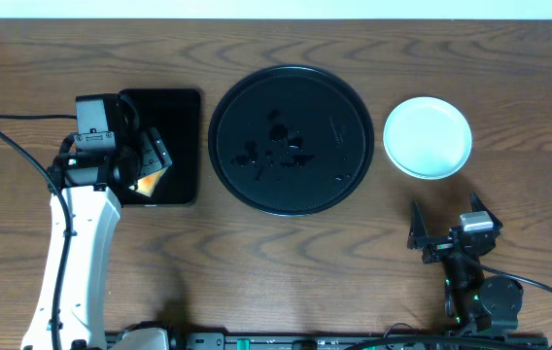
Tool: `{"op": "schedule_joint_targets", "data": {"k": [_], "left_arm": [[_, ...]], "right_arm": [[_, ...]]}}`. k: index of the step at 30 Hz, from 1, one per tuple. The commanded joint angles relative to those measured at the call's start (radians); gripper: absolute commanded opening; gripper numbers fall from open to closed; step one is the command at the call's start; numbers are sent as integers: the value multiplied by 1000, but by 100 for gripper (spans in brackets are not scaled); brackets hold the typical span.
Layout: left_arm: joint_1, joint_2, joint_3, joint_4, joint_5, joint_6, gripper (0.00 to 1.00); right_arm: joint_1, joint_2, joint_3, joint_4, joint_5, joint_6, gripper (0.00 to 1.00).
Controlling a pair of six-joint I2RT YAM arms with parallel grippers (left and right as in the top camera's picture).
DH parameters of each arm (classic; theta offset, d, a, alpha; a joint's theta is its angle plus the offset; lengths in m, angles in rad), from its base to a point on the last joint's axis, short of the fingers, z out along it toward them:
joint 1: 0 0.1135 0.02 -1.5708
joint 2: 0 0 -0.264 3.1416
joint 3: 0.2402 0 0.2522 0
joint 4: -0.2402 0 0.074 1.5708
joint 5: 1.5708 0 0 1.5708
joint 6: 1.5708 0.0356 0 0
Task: Clean dirty plates on tray and stack at the side
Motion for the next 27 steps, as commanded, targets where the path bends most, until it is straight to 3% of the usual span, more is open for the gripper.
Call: {"op": "schedule_joint_targets", "data": {"k": [1, 13, 27], "left_arm": [[4, 11, 3, 3, -6, 5, 87], [4, -40, 3, 2, -6, 5, 87], [4, -569, -72, -32, -8, 4, 87]], "right_arm": [[-3, -5, -1, -4, -12, 13, 99], [-3, -5, -1, -4, -12, 13, 99], [-3, -5, -1, -4, -12, 13, 99]]}}
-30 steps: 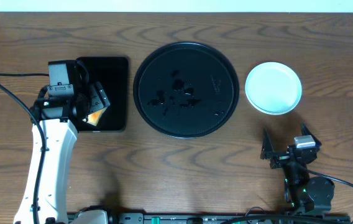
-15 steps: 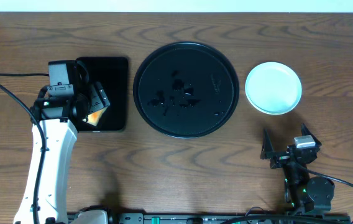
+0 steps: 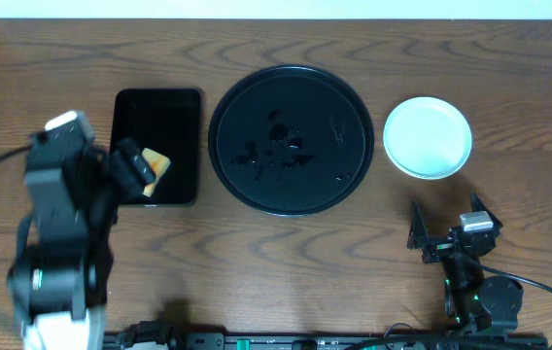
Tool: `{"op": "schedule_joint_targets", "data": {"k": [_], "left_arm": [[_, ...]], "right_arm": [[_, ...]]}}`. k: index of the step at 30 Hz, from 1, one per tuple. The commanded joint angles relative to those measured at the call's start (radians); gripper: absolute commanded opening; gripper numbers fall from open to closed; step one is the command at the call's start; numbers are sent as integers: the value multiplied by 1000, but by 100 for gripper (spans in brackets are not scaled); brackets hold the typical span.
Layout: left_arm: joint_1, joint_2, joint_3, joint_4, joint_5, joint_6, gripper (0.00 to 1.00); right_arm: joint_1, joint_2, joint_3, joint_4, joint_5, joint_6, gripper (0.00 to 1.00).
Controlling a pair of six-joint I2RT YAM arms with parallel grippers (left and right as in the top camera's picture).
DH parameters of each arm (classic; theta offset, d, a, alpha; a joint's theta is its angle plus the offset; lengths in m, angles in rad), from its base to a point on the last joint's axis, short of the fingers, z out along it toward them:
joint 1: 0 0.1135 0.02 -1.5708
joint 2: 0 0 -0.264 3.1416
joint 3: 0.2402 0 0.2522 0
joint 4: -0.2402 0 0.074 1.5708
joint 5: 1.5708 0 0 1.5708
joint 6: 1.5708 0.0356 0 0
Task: Clean dirty plates on tray and stack at the side
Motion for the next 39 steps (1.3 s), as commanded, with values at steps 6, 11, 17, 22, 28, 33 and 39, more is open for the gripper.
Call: {"op": "schedule_joint_targets", "data": {"k": [6, 11, 17, 22, 28, 33, 39], "left_arm": [[4, -360, -291, -13, -7, -6, 88], [4, -554, -473, 60, -4, -31, 87], [3, -719, -641, 325, -2, -126, 87], [-8, -820, -783, 694, 70, -137, 88], [-12, -858, -915, 1041, 126, -144, 88], [-20, -858, -995, 1098, 126, -143, 88], [-39, -858, -1078, 1098, 127, -143, 88]], "right_arm": [[-3, -5, -1, -3, -11, 13, 99], [-3, -5, -1, -3, -11, 13, 99], [-3, -5, -1, -3, -11, 13, 99], [-3, -5, -1, -3, -11, 13, 99], [-3, -5, -1, -3, -11, 13, 99], [-3, -5, -1, -3, -11, 13, 99], [-3, -5, -1, -3, -11, 13, 99]]}}
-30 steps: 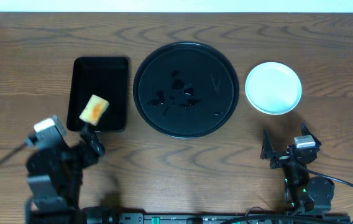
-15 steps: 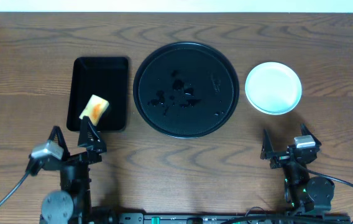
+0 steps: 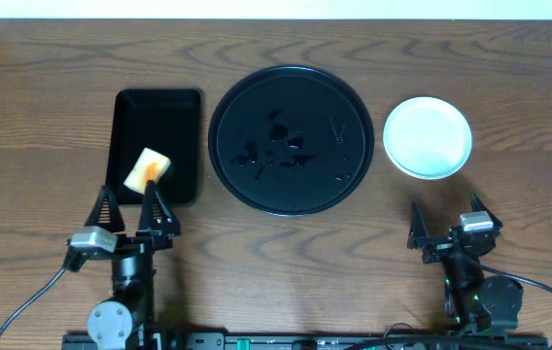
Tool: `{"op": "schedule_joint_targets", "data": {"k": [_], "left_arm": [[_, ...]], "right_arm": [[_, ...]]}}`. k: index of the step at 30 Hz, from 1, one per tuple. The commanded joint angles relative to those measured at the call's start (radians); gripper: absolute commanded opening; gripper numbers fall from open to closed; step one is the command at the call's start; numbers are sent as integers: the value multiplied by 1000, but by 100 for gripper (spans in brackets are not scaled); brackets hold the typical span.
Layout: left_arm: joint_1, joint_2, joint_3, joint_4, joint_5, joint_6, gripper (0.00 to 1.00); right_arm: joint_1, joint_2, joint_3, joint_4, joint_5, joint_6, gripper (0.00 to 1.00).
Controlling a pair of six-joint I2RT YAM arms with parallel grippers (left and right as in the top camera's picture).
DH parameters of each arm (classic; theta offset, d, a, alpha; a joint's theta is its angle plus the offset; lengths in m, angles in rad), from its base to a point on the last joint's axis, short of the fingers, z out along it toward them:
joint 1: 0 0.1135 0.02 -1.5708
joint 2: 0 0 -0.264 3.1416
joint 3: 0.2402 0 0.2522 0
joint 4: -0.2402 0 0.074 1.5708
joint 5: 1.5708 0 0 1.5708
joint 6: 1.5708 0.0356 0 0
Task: Clean dirty plates on tray and stack at the side
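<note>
A round black tray [image 3: 290,139] lies mid-table with dark crumbs and smears on it. To its right sits a white plate [image 3: 428,137], clean-looking. Left of the round tray is a black rectangular tray [image 3: 156,146] holding a yellow-orange sponge [image 3: 147,170] near its front. My left gripper [image 3: 128,212] rests near the front edge, just below that tray, its fingers spread open and empty. At the front right, my right gripper [image 3: 447,221] also stands open with nothing in it.
The wooden table [image 3: 286,262] stretches around the trays. A light wall edge runs along the far side. The arm bases and cables sit at the front edge.
My left arm has drawn back from the rectangular tray's left side to the front edge. The sponge now lies uncovered in the tray. The right arm has not moved.
First my left gripper was over the front left of the rectangular tray at the sponge. Then the arm was raised beside the tray with the sponge lying at the tray's front. Now the arm rests at the front edge, open; the right arm stayed still throughout.
</note>
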Motion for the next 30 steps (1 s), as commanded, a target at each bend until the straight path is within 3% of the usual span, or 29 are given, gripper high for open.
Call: {"op": "schedule_joint_targets", "data": {"k": [1, 7, 14, 20, 30], "left_arm": [[-15, -8, -37, 10, 16, -8, 87], [-23, -8, -44, -144, 16, 26, 88], [-23, -8, -44, -385, 16, 218, 88], [-33, -8, -44, -384, 24, 381, 88], [-34, -7, -44, -384, 20, 389, 88]], "right_arm": [[-3, -5, -1, -3, -11, 13, 99], [-3, -5, -1, -3, -11, 13, 99], [-3, -5, -1, -3, -11, 13, 99], [-3, -5, -1, -3, -11, 13, 99], [-3, -5, -1, -3, -11, 13, 99]]}}
